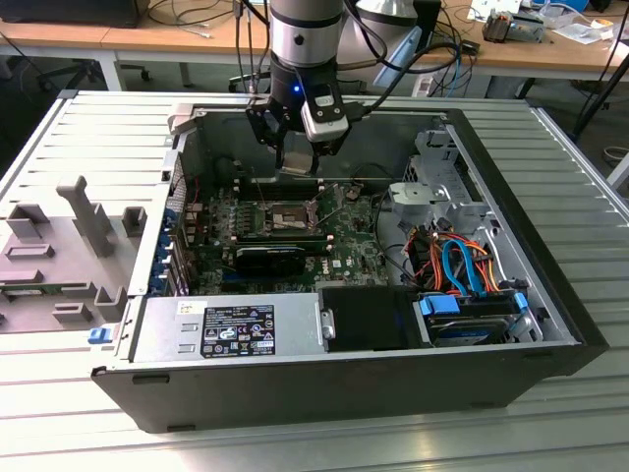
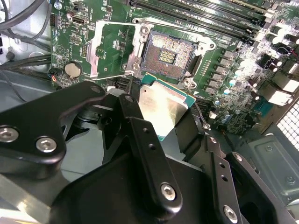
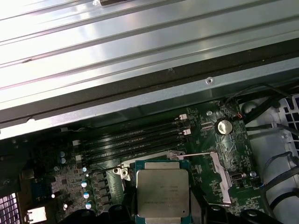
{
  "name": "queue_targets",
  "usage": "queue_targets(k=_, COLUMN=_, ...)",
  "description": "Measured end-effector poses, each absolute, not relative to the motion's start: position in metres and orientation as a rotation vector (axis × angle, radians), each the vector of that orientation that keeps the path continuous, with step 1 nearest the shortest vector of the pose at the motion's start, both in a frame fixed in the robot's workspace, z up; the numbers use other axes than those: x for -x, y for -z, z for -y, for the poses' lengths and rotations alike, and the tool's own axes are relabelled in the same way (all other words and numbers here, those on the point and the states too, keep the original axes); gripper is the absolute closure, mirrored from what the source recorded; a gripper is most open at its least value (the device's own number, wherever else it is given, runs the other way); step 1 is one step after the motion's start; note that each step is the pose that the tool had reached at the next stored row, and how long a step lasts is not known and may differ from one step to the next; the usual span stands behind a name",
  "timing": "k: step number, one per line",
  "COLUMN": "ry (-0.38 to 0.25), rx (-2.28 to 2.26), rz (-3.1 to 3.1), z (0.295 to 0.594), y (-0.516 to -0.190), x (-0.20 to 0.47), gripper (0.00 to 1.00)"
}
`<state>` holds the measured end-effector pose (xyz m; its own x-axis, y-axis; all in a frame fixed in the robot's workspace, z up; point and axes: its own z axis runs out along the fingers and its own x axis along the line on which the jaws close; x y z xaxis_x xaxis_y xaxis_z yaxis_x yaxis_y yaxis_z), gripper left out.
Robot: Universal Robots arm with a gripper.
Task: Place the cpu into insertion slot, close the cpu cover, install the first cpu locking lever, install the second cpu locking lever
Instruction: 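Place the cpu into insertion slot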
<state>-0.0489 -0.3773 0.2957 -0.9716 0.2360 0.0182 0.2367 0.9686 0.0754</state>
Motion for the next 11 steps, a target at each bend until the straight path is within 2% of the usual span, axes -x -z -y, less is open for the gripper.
queue_targets(k=11, ry=0.121, rx=0.397, rz=3.106, z=0.3773, y=-0.2952, x=0.0489, gripper=0.46)
